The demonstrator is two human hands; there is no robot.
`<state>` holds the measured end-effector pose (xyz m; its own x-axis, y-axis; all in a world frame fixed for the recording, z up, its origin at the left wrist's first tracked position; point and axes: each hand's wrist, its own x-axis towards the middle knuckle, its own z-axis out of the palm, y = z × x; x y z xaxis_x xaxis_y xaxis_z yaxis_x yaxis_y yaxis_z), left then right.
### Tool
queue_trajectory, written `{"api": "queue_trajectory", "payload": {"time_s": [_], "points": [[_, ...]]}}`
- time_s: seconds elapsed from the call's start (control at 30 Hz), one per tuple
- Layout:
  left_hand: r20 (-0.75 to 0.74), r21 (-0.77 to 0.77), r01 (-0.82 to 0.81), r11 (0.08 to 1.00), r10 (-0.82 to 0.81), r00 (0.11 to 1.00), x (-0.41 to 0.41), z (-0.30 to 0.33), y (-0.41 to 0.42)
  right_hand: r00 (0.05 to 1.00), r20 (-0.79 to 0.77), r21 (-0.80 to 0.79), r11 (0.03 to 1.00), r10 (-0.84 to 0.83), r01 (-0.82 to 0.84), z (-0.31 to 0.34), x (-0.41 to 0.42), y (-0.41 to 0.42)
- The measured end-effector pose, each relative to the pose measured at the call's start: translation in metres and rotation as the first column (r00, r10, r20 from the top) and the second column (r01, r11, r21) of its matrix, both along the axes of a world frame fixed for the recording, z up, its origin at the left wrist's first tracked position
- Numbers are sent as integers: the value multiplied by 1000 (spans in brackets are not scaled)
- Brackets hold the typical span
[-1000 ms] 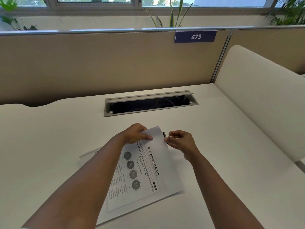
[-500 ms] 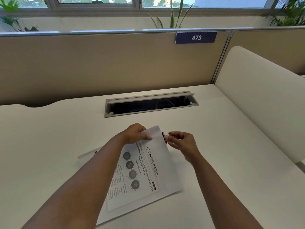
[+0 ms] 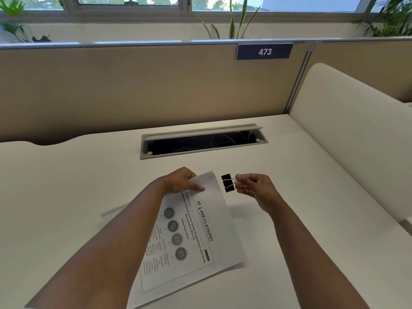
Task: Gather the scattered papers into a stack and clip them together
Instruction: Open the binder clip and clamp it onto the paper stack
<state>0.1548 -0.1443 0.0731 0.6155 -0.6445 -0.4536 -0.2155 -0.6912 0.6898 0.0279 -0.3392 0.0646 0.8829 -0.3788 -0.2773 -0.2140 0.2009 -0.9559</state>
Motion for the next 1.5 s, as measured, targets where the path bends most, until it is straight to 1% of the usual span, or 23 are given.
{"api": "queue_trajectory", "payload": {"time_s": [0.13, 0.3, 0.57, 1.1, 1.27, 1.4, 1.5], "points": [[-27, -12, 4, 1000, -4, 1000, -1, -2, -3, 998, -24, -45, 998, 50, -51, -2, 2, 7], [-51, -31, 23, 999, -25, 998, -5, -2, -8, 999, -9, -19, 999, 37, -38, -2, 7, 14], [-40, -23, 68, 997, -69, 997, -8, -3, -12, 1000, 9, -14, 1000, 11, -11, 0, 11, 15], [-21, -38, 76, 996, -76, 997, -7, -2, -14, 998, 3, -13, 998, 59, -59, -2, 11, 14], [-11, -32, 72, 997, -73, 997, -7, -1, -13, 995, -22, 2, 996, 92, -92, 0, 11, 16], [-10, -27, 62, 998, -62, 998, -7, 1, -12, 983, -99, -15, 988, 152, -154, 1, 8, 15], [-13, -46, 44, 998, -45, 999, -7, 4, -11, 971, -133, 33, 980, 197, -194, 3, 6, 16]]}}
